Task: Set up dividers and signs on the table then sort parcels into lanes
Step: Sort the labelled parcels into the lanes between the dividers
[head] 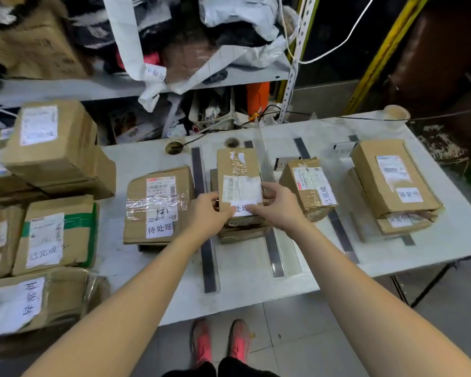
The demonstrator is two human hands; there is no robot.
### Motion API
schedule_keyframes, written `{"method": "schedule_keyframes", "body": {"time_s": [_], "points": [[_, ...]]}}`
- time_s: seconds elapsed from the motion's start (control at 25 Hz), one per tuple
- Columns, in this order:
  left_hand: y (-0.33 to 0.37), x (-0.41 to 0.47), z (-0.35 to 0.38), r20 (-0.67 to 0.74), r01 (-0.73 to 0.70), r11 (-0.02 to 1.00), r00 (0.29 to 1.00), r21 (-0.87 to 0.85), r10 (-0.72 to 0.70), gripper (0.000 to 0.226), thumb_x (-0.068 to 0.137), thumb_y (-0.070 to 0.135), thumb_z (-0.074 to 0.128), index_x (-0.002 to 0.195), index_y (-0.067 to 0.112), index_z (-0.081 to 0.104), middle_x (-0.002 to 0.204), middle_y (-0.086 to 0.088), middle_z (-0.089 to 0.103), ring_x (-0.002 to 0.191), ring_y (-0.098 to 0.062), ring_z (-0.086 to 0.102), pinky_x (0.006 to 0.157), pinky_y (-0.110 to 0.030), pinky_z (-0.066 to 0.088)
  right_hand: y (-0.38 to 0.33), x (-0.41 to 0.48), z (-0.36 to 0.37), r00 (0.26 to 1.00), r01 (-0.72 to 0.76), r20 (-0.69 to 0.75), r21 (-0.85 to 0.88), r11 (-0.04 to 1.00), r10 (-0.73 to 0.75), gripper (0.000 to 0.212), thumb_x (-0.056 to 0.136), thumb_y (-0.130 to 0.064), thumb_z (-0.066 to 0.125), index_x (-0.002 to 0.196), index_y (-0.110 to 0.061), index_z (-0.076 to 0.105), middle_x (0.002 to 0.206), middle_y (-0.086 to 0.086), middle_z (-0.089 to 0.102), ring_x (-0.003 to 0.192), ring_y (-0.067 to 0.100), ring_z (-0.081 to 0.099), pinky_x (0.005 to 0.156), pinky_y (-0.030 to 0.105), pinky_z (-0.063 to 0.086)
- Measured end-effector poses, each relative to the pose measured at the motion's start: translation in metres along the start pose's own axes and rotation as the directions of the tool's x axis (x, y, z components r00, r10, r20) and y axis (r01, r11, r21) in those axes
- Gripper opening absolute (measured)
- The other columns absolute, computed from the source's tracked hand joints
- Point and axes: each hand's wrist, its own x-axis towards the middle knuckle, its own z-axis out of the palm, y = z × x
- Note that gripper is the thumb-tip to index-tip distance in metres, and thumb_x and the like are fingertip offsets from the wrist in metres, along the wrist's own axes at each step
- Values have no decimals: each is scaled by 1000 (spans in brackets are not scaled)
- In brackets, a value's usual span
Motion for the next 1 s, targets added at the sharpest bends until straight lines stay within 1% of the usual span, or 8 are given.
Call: {"method": "schedule_keyframes", "body": {"time_s": [0.2, 0.32, 0.44, 0.52, 0.68, 0.84, 0.92, 1.0], "points": [[12, -11, -35, -49, -17, 995, 999, 94, 22, 23, 91, 33, 74, 110, 21, 69, 103, -7, 74, 89, -19, 70, 88, -42, 59, -32, 10, 9, 996, 33, -72, -191, 981, -47, 65, 85, -21, 77, 145, -11, 52, 135, 8, 65, 115, 24, 65, 85, 29, 50], [16, -11, -94, -145, -12, 959, 988, 282, 55, 39, 91, 41, 66, 123, 19, 66, 121, -10, 71, 105, -27, 68, 92, -42, 55, -81, 21, 30, 980, 191, 5, -312, 931, -200, 59, 93, -26, 67, 148, -18, 49, 132, 8, 65, 102, 25, 69, 71, 30, 50], [5, -10, -178, -270, 76, 886, 961, 458, 57, 53, 92, 49, 62, 139, 25, 58, 133, -5, 65, 121, -29, 61, 97, -40, 52, -147, 27, 73, 928, 371, 170, -431, 823, -330, 56, 93, -30, 66, 146, -18, 52, 137, 9, 63, 119, 26, 63, 93, 36, 51], [-10, -10, -236, -361, 165, 820, 931, 548, 54, 56, 92, 53, 60, 140, 25, 57, 131, -5, 65, 120, -31, 61, 94, -41, 52, -188, 31, 108, 882, 469, 231, -503, 726, -409, 55, 92, -32, 66, 143, -17, 55, 141, 7, 60, 130, 27, 54, 103, 40, 48], [-59, 1, -349, -454, 274, 682, 886, 678, 95, 51, 90, 55, 57, 129, 22, 59, 116, -9, 66, 107, -32, 63, 80, -40, 53, -265, 45, 179, 824, 554, 281, -585, 593, -493, 47, 94, -32, 63, 138, -15, 58, 131, 7, 65, 121, 28, 58, 83, 36, 50], [-106, 35, -428, -423, 287, 526, 893, 800, 156, 45, 94, 53, 53, 125, 21, 58, 105, -5, 67, 94, -28, 65, 65, -34, 48, -317, 67, 246, 847, 517, 277, -624, 586, -453, 50, 96, -35, 62, 143, -21, 54, 143, 0, 60, 131, 25, 54, 89, 38, 51], [-130, 55, -450, -397, 250, 580, 907, 775, 139, 50, 95, 55, 53, 130, 20, 57, 115, -6, 67, 102, -29, 65, 68, -35, 51, -329, 83, 277, 870, 486, 259, -603, 633, -420, 53, 95, -39, 63, 144, -20, 54, 143, 1, 60, 128, 25, 57, 90, 38, 51], [-153, 74, -459, -350, 183, 685, 930, 705, 111, 52, 95, 54, 55, 130, 16, 58, 122, -10, 66, 107, -31, 64, 74, -37, 52, -333, 98, 306, 898, 440, 249, -562, 701, -364, 61, 94, -38, 67, 148, -16, 50, 147, 5, 57, 132, 27, 54, 101, 40, 50]]}}
